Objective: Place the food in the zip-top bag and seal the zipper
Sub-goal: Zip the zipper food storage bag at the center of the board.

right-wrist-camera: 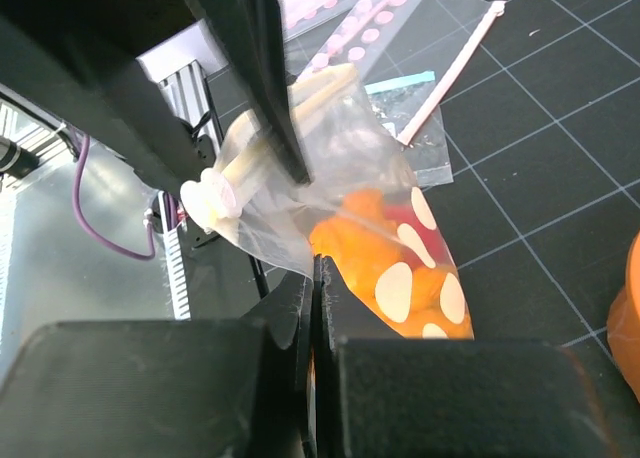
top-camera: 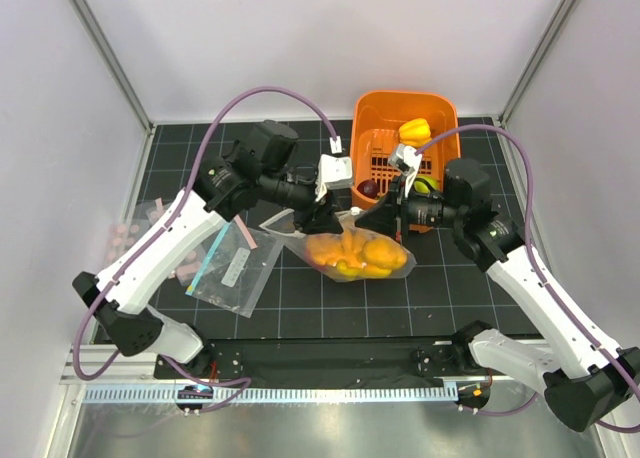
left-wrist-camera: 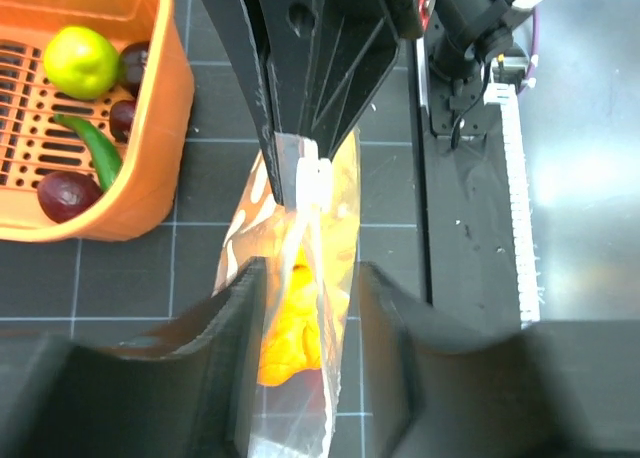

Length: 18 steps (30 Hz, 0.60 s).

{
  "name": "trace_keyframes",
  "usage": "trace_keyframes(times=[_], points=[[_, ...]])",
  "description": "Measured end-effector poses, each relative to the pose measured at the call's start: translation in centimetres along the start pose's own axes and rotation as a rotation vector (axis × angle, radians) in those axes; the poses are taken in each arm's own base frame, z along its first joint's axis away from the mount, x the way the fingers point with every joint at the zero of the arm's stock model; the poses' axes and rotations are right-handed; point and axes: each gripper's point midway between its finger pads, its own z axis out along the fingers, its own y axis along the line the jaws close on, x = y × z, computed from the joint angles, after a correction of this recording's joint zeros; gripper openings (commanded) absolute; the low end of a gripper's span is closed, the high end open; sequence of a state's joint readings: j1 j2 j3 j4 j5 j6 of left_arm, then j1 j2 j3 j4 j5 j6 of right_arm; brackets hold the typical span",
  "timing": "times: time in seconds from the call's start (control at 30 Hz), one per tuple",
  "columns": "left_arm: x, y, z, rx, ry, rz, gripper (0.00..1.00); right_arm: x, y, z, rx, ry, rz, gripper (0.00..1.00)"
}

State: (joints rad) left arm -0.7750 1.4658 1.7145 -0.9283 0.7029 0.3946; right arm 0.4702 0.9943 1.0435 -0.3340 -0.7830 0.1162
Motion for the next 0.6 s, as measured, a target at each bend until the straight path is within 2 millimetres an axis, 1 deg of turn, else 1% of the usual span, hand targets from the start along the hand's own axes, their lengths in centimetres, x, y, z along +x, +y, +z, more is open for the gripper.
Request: trace_keyframes(times=[0.13, 0.23, 0.3, 0.6], points=[[-1.2, -0.2, -0.6, -0.015, -0.039, 0.015, 0.51, -0.1, 0.4, -0.1, -0.018, 0.004, 0.000, 0.01], [-2.2, -0.2, -1.0, -0.030, -0.076, 0.037, 0.51, -0.7, 0.7, -0.1, -0.032, -0.001, -0.009, 0.01], [-2.6, -0.2, -1.1, -0.035, -0.091, 0.040, 0.49, -0.9, 0.9, -0.1, -0.039, -0.003, -0.013, 0.01], [-3.5, 0.3, -0.7, -0.036, -0.116, 0.037, 0.50, -0.7, 1.2, -0.2, -0.058, 0.007, -0.006, 0.01]])
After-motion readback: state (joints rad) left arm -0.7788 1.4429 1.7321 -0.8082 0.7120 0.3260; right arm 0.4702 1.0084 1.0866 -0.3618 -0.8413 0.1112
